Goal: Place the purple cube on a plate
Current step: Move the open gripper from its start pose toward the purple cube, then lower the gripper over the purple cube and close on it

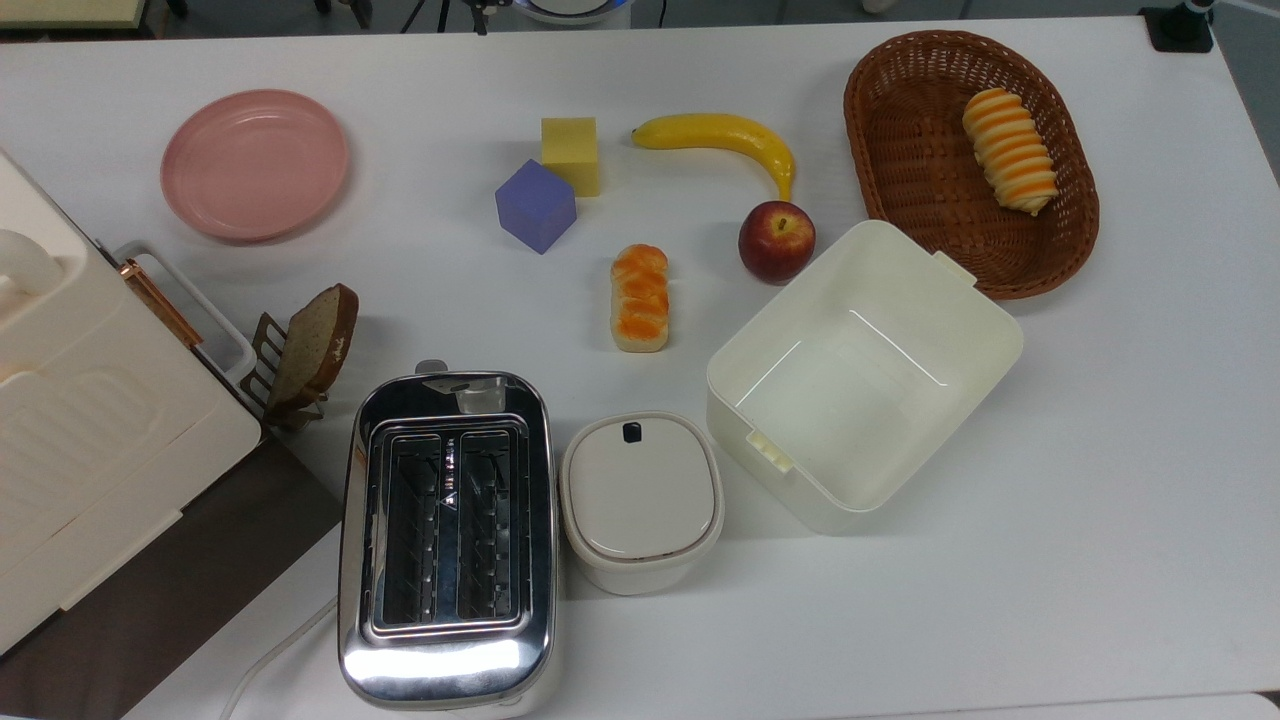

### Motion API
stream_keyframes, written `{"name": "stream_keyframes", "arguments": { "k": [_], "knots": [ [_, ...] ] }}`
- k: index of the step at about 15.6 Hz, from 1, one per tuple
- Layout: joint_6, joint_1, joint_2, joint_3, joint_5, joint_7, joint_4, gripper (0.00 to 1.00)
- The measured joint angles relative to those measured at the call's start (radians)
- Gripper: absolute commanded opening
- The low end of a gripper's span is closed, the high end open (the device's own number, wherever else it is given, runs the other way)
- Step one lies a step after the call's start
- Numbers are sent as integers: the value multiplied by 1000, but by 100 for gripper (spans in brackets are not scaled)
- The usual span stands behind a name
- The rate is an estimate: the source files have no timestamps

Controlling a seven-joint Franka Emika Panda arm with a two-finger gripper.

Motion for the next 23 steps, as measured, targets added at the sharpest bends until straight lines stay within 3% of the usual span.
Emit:
{"name": "stream_keyframes", "arguments": {
  "k": [12, 23],
  "knots": [
    [80, 1, 30, 1, 0, -94, -26, 100],
    [395, 4, 74, 4, 0, -369, -242, 100]
  ]
}}
